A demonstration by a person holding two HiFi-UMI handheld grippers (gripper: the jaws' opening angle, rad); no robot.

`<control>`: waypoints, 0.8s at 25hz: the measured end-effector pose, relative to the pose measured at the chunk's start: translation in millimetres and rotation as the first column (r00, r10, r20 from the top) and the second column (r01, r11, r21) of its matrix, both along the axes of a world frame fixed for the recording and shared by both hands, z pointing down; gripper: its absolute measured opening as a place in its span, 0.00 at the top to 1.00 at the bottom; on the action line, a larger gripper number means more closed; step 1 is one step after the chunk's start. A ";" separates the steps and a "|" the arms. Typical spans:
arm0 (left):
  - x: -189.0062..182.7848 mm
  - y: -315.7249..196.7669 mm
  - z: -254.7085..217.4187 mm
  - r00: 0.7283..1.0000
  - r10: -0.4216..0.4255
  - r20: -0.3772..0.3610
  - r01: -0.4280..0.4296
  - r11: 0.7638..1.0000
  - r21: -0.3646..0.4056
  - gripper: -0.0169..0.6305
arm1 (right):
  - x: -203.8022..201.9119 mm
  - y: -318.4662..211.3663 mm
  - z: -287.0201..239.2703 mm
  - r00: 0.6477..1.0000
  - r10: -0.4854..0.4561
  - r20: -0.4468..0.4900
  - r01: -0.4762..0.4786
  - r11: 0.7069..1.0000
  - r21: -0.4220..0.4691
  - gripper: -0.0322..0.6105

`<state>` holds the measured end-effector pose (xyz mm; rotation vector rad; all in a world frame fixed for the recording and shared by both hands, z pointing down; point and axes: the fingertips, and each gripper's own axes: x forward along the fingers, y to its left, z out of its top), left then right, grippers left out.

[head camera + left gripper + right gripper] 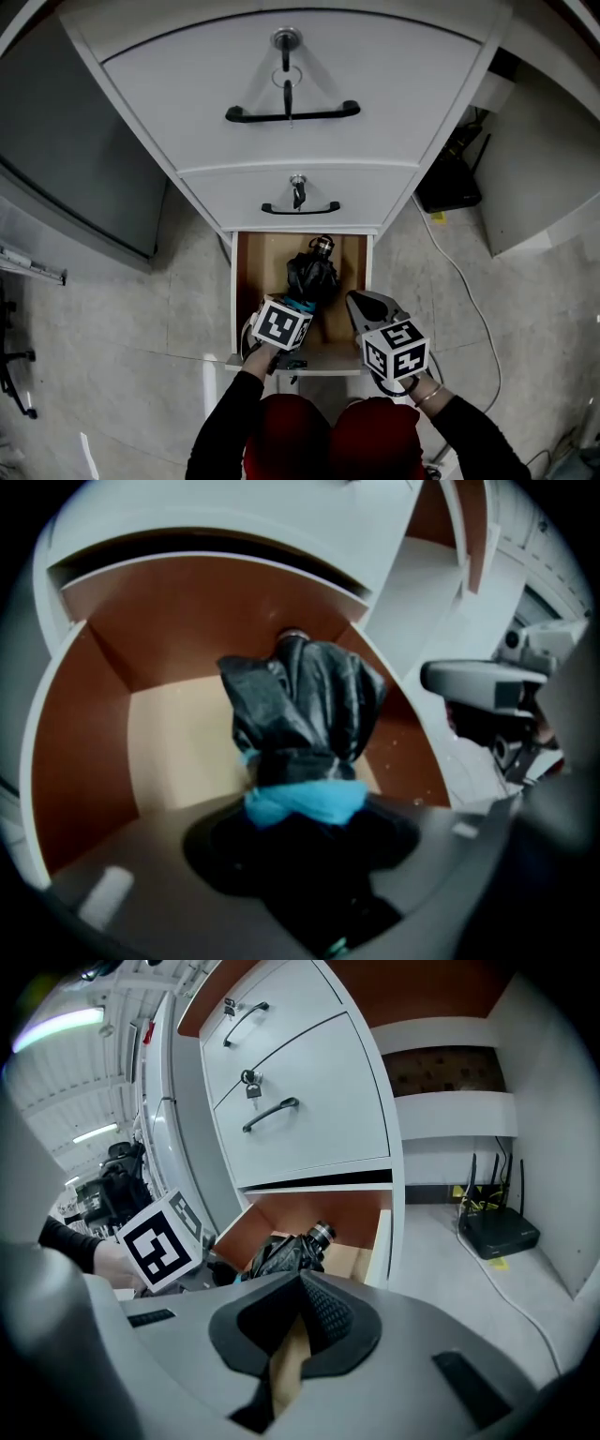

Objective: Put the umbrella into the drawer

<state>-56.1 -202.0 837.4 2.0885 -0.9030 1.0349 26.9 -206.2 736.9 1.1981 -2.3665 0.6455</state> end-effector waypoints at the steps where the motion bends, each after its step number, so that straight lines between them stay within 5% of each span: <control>1: -0.8 -0.6 3.4 1.000 0.001 0.009 -0.001 1.000 -0.006 0.60 | -1.6 -0.2 0.8 1.000 -0.004 -0.003 0.004 1.000 -0.003 0.95; 20: -3.9 -3.8 33.4 0.999 -0.012 0.051 0.017 0.997 -0.080 0.58 | -8.3 -6.6 10.8 1.000 -0.018 -0.026 0.017 0.999 -0.038 0.95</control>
